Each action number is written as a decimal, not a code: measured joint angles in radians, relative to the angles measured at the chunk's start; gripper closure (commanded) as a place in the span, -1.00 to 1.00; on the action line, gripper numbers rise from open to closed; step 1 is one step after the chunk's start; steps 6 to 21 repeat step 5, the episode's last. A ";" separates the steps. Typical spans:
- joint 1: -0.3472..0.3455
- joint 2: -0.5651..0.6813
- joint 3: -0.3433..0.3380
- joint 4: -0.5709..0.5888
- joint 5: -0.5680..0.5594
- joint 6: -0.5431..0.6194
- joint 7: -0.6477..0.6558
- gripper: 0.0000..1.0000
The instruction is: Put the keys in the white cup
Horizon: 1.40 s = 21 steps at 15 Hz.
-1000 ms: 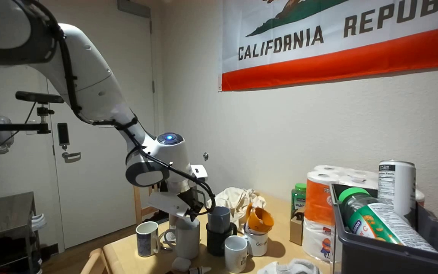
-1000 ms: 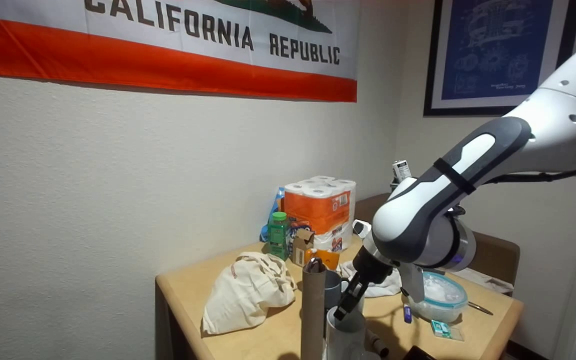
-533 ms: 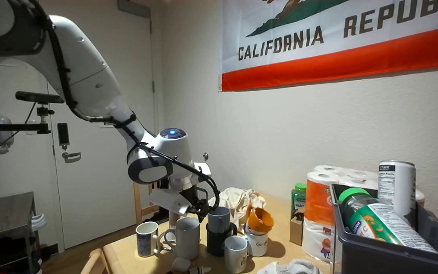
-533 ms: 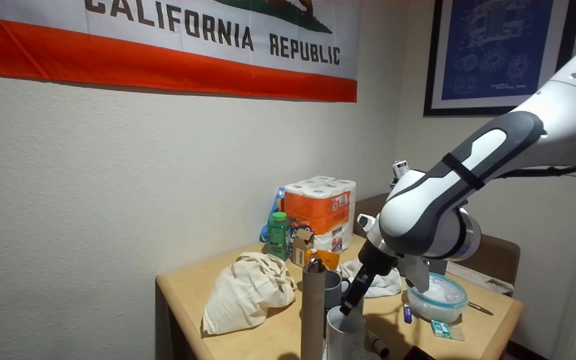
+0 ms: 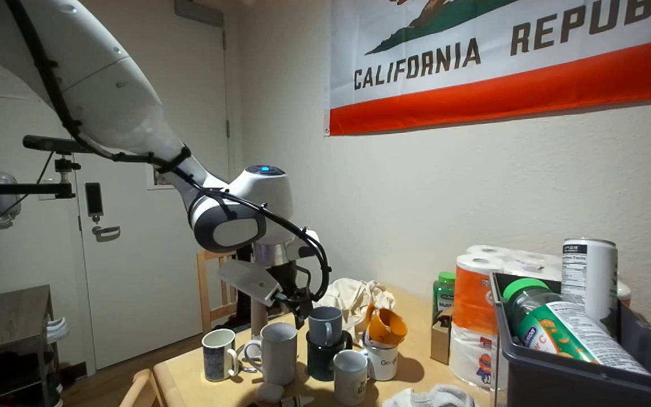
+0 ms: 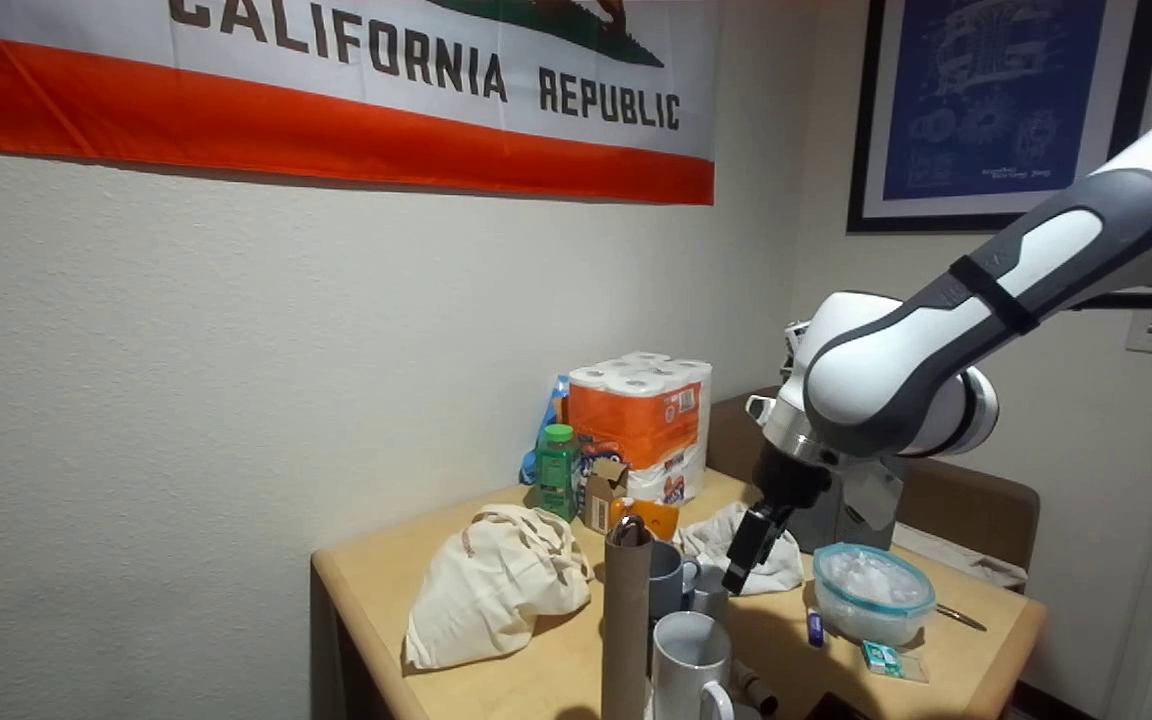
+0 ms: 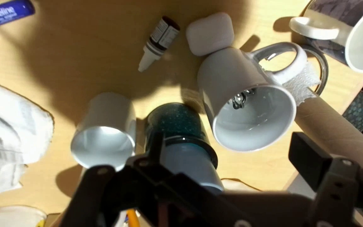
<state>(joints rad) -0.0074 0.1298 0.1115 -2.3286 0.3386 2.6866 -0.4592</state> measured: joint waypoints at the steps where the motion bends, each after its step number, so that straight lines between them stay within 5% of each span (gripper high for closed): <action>1: -0.001 -0.012 -0.011 -0.003 -0.006 -0.026 0.017 -1.00; 21: -0.008 -0.046 -0.042 -0.028 -0.007 -0.082 0.031 -1.00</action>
